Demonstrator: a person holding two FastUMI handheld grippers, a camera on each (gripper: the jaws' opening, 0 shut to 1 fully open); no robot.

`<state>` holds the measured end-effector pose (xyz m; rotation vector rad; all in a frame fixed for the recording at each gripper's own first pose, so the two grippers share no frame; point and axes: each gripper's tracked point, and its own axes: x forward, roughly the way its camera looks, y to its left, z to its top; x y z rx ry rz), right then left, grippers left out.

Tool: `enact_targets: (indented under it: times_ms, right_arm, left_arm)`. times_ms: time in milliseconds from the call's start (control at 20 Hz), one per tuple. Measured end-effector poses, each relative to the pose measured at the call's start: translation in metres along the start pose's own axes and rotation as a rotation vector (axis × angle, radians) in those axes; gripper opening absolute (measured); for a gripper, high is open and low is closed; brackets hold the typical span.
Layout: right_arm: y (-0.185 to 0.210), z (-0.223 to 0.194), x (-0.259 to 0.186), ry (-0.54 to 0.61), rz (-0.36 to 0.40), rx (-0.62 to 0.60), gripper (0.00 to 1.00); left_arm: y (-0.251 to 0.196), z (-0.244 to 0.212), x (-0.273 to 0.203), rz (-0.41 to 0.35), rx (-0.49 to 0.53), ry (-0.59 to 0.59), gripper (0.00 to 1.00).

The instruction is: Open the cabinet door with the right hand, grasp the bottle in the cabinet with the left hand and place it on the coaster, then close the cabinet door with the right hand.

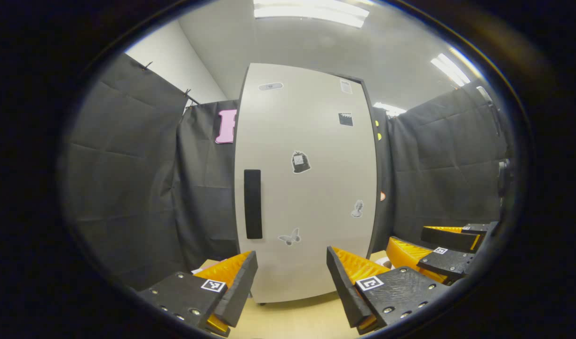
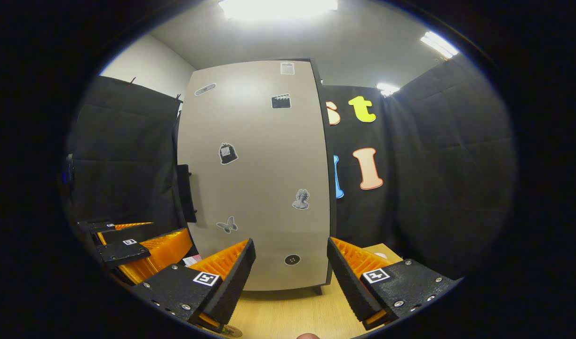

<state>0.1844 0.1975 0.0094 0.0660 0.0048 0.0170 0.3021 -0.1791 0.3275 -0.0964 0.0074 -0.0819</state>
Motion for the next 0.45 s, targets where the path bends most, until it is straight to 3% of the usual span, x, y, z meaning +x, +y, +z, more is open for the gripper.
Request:
enact_targets:
  times_ms: [450]
  right_arm:
    - [0.0031, -0.0015, 0.0011, 0.008, 0.003, -0.003, 0.94]
  left_arm:
    - [0.0007, -0.0004, 0.0001, -0.007, -0.009, 0.005, 0.89]
